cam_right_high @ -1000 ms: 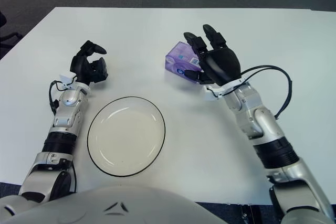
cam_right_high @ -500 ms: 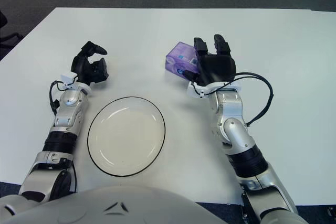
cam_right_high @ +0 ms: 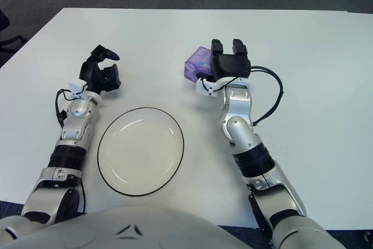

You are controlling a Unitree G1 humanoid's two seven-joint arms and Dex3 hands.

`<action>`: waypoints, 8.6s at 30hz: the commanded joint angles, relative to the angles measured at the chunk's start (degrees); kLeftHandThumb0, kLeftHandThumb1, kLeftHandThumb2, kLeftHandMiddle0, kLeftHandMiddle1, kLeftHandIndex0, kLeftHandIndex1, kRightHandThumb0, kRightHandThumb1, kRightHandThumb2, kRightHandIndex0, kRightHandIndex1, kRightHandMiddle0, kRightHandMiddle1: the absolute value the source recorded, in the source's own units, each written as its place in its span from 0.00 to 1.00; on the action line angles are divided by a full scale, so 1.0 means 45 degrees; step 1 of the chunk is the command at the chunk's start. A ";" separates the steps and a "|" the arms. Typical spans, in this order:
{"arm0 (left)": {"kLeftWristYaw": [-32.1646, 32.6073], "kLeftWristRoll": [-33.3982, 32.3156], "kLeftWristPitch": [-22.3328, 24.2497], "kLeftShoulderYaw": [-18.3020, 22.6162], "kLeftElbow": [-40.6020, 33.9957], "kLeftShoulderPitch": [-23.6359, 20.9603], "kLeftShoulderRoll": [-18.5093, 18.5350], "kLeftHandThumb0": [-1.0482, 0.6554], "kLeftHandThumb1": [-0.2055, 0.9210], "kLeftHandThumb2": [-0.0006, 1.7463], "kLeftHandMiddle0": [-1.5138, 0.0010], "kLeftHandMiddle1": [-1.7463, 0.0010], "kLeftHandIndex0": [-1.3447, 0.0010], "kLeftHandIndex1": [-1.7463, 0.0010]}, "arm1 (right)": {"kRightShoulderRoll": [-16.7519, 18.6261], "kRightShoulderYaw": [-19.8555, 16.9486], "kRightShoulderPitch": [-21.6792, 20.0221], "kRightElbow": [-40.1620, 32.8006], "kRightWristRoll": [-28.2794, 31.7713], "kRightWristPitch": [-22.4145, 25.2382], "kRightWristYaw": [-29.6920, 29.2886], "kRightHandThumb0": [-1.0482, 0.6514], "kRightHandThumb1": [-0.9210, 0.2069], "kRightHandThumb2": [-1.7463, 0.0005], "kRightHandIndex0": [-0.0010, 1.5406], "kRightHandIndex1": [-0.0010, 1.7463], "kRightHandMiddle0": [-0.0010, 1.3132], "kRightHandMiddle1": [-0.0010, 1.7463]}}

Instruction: Put the tissue paper into the plate.

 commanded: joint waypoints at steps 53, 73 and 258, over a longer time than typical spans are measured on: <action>0.1155 -0.0014 -0.1208 -0.0010 0.1488 0.1373 -0.1328 0.36 0.59 0.66 0.14 0.00 0.62 0.00 | 0.1213 0.0653 -0.3020 0.5418 0.1739 0.1121 0.0689 0.00 0.00 0.52 0.00 0.00 0.00 0.00; 0.1422 -0.0177 -0.1497 0.0268 0.1270 0.1434 -0.1482 0.36 0.58 0.66 0.14 0.00 0.62 0.00 | 0.0609 0.0882 -0.2882 0.6402 0.2832 0.0947 0.0465 0.02 0.00 0.47 0.04 0.03 0.01 0.04; 0.1651 0.0051 0.0665 0.0259 0.0282 0.1065 -0.1224 0.35 0.54 0.69 0.15 0.00 0.59 0.00 | -0.0783 -0.0213 -0.1061 -0.2817 1.9047 -0.8125 0.3740 0.62 0.51 0.29 0.34 0.91 0.39 1.00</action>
